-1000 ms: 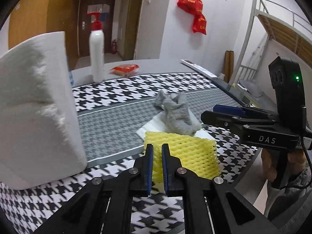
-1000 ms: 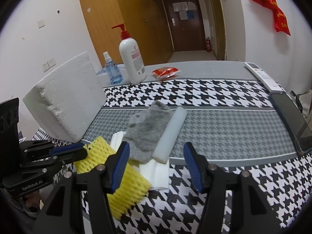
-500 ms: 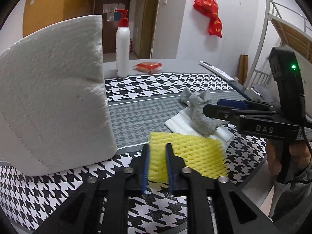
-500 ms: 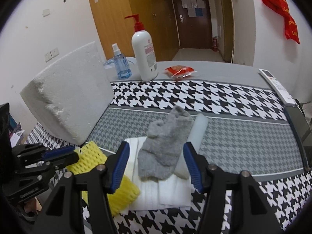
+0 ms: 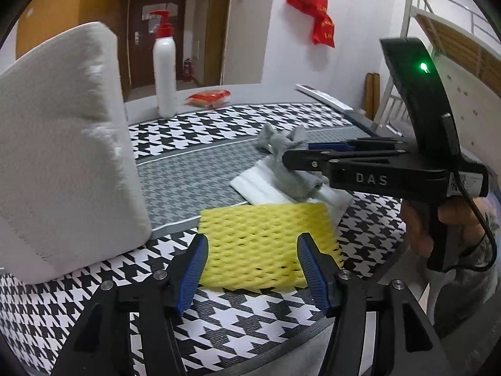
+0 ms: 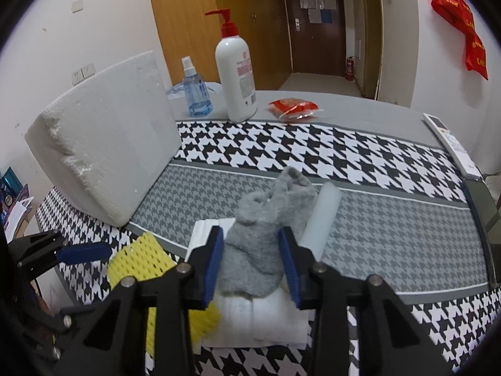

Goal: Organize soft objects
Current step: 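Close the right tool on the grey sock beside the sponge, then lift the grey sock with the right tool while the left tool lifts the sponge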

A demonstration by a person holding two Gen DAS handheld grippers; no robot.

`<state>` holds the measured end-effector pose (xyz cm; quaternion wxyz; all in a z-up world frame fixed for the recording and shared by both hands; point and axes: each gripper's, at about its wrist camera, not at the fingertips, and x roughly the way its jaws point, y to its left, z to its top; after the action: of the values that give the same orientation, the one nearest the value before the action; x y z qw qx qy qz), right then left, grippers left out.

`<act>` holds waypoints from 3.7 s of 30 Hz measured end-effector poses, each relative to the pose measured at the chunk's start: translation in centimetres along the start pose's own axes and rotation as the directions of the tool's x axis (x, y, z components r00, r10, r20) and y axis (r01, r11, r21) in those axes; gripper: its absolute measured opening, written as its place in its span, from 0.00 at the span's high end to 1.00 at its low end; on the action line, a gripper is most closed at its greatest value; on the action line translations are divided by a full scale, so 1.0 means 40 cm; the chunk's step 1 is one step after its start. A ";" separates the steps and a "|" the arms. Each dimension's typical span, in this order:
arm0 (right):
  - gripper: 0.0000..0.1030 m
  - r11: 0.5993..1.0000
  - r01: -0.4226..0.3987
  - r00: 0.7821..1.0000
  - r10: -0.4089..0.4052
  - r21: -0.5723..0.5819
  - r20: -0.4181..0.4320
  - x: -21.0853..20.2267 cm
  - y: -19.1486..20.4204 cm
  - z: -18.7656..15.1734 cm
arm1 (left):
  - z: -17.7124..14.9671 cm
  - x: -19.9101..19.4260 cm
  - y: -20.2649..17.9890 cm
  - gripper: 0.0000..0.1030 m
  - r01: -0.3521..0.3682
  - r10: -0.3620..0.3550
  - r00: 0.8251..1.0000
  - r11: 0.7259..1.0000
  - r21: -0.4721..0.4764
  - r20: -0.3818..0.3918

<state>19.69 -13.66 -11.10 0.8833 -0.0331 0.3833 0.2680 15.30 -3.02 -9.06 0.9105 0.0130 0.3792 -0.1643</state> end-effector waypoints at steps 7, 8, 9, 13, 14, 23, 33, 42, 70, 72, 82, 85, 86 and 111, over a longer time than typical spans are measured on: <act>0.77 1.000 -0.009 1.000 0.009 -0.004 -0.009 0.005 -0.004 0.001 | -0.005 0.040 -0.018 0.41 -0.042 0.044 0.998 0.998 0.046 -0.049; 0.79 1.000 -0.006 1.000 0.006 -0.007 -0.009 0.005 -0.003 0.000 | -0.004 0.040 -0.019 0.41 -0.045 0.048 0.997 0.998 0.054 -0.053; 0.80 1.000 -0.004 1.000 0.004 -0.007 -0.009 0.005 -0.003 0.000 | -0.004 0.042 -0.019 0.43 -0.051 0.054 0.997 0.997 0.058 -0.055; 0.85 1.000 -0.015 1.000 0.015 0.006 0.003 -0.002 -0.017 -0.002 | -0.006 0.048 -0.023 0.58 -0.101 0.106 0.993 0.991 0.087 -0.057; 0.86 1.000 -0.027 1.000 0.027 0.011 0.007 -0.005 -0.019 -0.003 | -0.006 0.050 -0.023 0.60 -0.110 0.115 0.992 0.990 0.091 -0.057; 0.86 0.998 -0.052 0.998 0.052 0.018 0.035 -0.026 -0.012 -0.002 | -0.001 0.045 -0.013 0.98 -0.119 0.122 0.992 0.991 0.068 -0.043; 0.89 0.996 -0.077 0.993 0.074 0.033 0.097 -0.074 -0.018 0.016 | 0.005 -0.006 0.001 1.00 -0.096 0.096 0.995 0.995 0.027 0.006; 0.89 0.996 -0.087 0.987 0.082 0.029 0.142 -0.151 -0.019 -0.009 | 0.003 -0.031 0.007 1.00 -0.067 0.066 0.998 0.997 0.035 0.020; 0.88 0.993 -0.027 0.996 0.016 0.119 0.092 -0.179 -0.051 -0.118 | -0.029 0.049 -0.071 0.43 0.002 0.021 0.997 0.957 0.290 -0.074; 0.88 0.992 -0.026 0.996 0.015 0.126 0.092 -0.179 -0.054 -0.118 | -0.027 0.051 -0.073 0.55 0.014 0.010 0.997 0.955 0.296 -0.082; 0.87 0.991 -0.030 0.996 0.019 0.128 0.086 -0.171 -0.053 -0.119 | -0.002 0.057 -0.052 0.90 0.014 0.004 0.997 0.972 0.236 -0.077; 0.86 0.991 -0.028 0.996 0.016 0.129 0.090 -0.172 -0.052 -0.117 | 0.000 0.041 -0.045 0.90 0.017 -0.008 0.999 0.976 0.218 -0.040; 0.80 0.992 -0.023 0.996 0.012 0.125 0.091 -0.172 -0.051 -0.116 | 0.001 0.034 -0.044 0.90 0.020 -0.014 0.999 0.976 0.215 -0.031; 0.82 0.996 0.057 0.997 -0.060 0.069 0.038 -0.102 0.000 -0.116 | -0.007 -0.029 0.003 0.90 0.056 -0.061 0.996 0.995 0.077 0.070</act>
<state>14.31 -16.71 -11.52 0.8988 -0.0090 0.3735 0.2293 14.40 -2.53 -8.47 0.9173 0.0300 0.3399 -0.2054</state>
